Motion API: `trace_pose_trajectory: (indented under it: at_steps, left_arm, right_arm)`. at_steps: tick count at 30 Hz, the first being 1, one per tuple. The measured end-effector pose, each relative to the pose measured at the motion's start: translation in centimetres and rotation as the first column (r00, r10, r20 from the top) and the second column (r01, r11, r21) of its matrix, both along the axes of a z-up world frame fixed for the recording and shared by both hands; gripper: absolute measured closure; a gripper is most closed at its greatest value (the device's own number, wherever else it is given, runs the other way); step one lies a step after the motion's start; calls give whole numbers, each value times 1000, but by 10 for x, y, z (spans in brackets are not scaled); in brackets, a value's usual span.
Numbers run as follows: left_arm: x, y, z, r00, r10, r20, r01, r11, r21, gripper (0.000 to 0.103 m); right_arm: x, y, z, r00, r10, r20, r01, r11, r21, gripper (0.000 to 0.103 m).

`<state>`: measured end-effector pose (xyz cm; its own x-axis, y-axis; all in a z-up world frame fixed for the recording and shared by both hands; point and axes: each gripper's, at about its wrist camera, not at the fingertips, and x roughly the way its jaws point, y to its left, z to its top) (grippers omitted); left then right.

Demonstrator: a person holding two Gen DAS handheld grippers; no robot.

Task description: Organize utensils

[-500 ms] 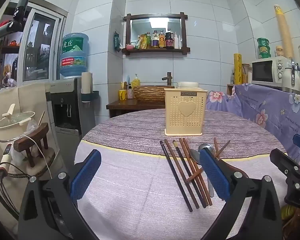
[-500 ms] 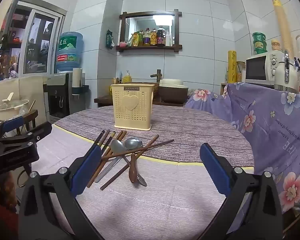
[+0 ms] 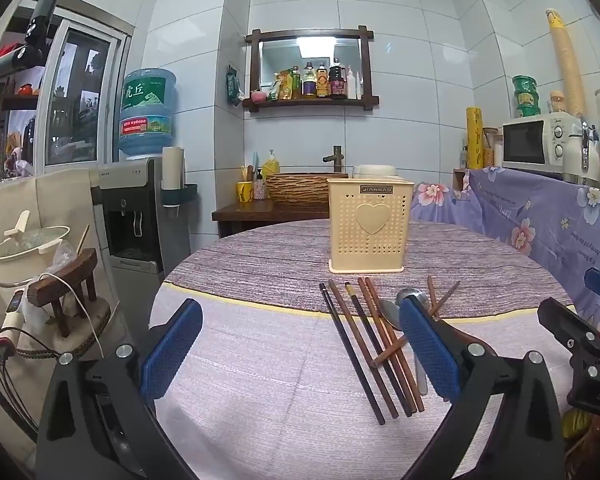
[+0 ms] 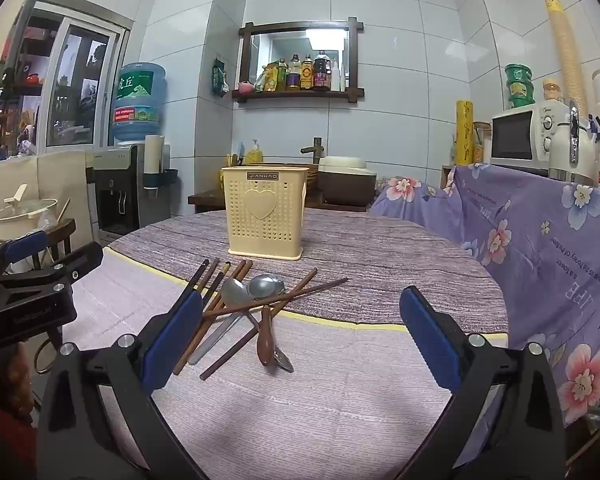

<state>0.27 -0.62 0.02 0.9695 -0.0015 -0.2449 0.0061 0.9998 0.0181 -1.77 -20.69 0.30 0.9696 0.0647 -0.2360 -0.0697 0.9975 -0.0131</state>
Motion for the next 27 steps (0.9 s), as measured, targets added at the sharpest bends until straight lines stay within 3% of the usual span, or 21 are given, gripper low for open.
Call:
trace_pose_trajectory:
  at_steps: [27]
  left_arm:
    - [-1, 6, 1, 1000, -9, 5, 9, 1000, -4, 5]
  right_arm:
    - [0, 0, -1, 1000, -11, -1, 11, 1000, 0, 6]
